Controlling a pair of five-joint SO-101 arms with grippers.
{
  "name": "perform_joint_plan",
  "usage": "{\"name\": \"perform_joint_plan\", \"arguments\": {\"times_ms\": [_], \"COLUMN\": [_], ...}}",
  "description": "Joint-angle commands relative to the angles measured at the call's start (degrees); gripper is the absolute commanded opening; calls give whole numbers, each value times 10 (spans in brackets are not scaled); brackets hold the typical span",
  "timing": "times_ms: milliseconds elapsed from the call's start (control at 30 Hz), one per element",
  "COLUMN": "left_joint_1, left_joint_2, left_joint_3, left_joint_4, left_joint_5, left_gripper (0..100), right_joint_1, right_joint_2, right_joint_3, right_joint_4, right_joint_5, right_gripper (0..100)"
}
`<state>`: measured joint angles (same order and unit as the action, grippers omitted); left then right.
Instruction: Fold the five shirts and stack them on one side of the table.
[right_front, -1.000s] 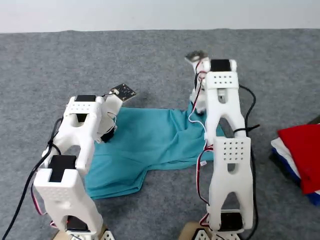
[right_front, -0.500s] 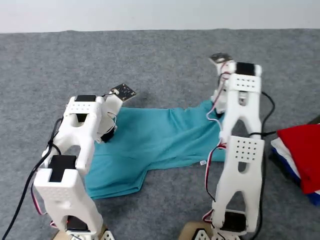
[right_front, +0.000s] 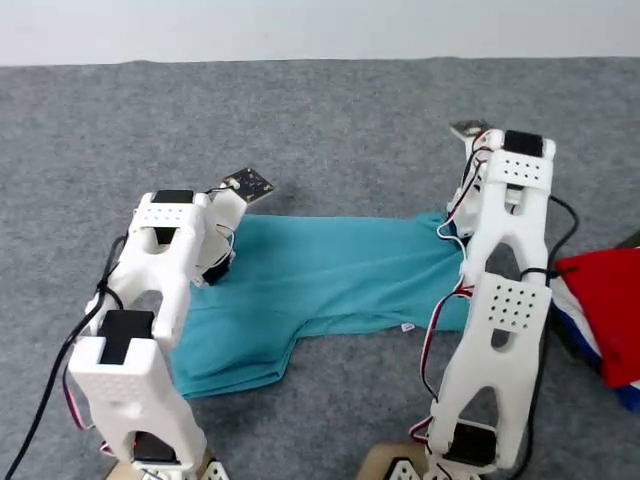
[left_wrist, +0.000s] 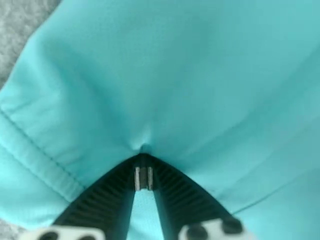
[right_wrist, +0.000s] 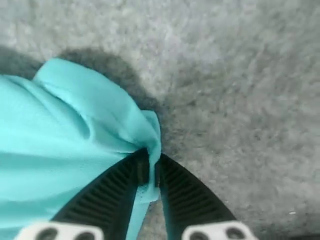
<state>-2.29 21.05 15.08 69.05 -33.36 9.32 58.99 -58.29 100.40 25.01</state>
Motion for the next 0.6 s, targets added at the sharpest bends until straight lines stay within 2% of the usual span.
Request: {"name": "perform_joint_plan", "arguments": {"times_ms": [0,100,267,567], "left_joint_1": [8,7,9,13], "left_joint_2": [5,3,-27,-236], "left_joint_3": [-12,-12,-21,-18], "left_joint_4": [1,0,11,77], "left_joint_5": [0,0,21,112], "left_gripper": [2,2,2,2], "right_joint_1": [-10,-11,-20,-29], "right_joint_2": [-92,-153,-246,-435], "right_joint_3": [-5,-4,21,295], "right_joint_4": [22,22,23,23], "right_joint_5": [-21,-54,-58,-58], "right_gripper": [165,249,257,245]}}
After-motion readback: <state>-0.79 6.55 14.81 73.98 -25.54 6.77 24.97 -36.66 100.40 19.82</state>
